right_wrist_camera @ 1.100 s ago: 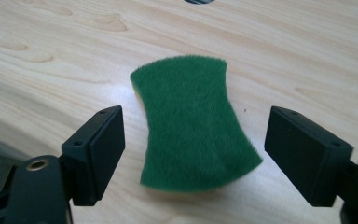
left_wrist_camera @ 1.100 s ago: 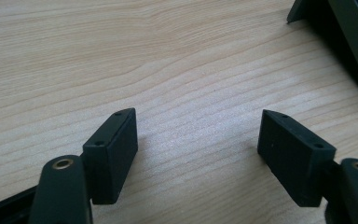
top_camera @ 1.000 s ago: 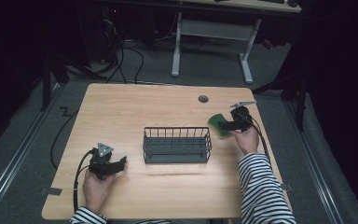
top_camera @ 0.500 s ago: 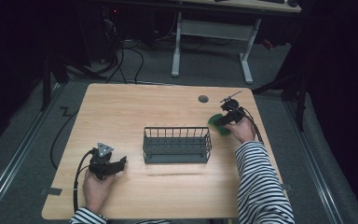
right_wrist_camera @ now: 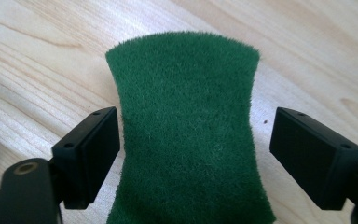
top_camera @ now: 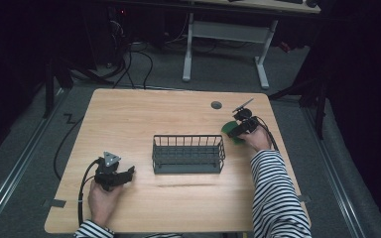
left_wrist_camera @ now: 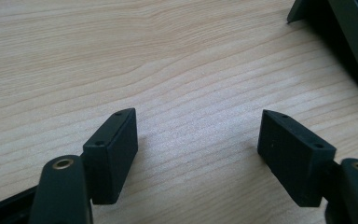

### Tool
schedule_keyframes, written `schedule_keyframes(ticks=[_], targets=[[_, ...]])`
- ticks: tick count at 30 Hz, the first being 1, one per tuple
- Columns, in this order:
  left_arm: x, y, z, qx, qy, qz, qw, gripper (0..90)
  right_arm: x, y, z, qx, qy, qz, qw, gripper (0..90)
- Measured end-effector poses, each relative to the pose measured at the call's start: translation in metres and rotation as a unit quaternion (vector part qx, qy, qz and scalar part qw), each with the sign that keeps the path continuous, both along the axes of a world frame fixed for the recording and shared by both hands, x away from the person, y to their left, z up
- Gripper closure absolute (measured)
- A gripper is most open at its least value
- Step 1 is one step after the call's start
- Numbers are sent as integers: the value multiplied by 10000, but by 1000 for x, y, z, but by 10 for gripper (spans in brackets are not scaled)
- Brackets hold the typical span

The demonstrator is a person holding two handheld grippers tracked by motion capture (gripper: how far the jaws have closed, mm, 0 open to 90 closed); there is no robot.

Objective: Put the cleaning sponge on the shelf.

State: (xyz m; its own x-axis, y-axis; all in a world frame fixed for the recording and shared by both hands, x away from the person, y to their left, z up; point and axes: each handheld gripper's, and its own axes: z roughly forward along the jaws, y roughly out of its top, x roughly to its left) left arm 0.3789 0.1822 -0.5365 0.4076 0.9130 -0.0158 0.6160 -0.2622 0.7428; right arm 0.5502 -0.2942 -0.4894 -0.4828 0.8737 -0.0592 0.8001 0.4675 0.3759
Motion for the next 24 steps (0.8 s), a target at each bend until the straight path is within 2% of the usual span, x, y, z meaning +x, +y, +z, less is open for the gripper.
schedule_keyframes(ticks=[3, 6, 11, 19, 24], targets=[[0, 0, 0, 5, 2, -4, 10000, 291, 0, -1, -3, -117, 28, 56, 9999, 225], [0, 0, 0, 4, 2, -3, 10000, 291, -2, 0, -2, -69, -9, 147, 9999, 288], [0, 0, 0, 6, 1, -2, 10000, 291, -4, 3, 0, -196, -94, 234, 9995, 301], [0, 0, 0, 5, 0, -2, 10000, 291, -14, 5, 11, -120, -216, 330, 9991, 301], [0, 0, 0, 7, 2, -3, 10000, 288, -23, 2, 20, 122, -267, 315, 9991, 301]])
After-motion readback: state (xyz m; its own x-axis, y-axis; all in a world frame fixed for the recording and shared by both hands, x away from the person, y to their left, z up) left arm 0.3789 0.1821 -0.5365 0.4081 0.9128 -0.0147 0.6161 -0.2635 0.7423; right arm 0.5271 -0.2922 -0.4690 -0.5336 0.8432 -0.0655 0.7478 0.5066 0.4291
